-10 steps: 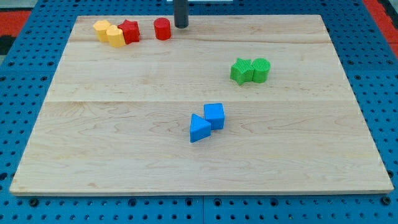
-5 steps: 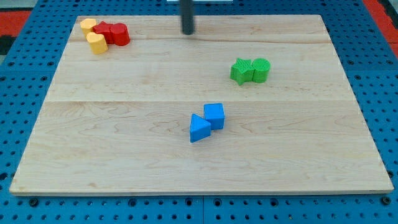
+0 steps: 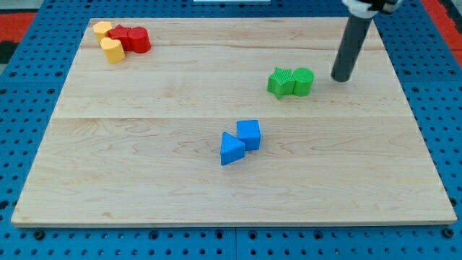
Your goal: Move the green star along with the green circle towards the group of the blocks
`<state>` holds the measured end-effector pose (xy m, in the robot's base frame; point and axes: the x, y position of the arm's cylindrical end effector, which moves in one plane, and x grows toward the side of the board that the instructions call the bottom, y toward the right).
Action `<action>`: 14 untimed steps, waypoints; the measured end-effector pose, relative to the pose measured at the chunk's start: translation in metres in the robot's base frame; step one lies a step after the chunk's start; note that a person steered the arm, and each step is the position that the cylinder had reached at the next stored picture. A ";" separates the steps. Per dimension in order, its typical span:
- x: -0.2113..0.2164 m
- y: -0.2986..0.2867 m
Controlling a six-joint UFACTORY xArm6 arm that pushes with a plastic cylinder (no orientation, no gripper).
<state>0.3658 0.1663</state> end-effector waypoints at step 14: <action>0.020 -0.199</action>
<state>0.3853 -0.0324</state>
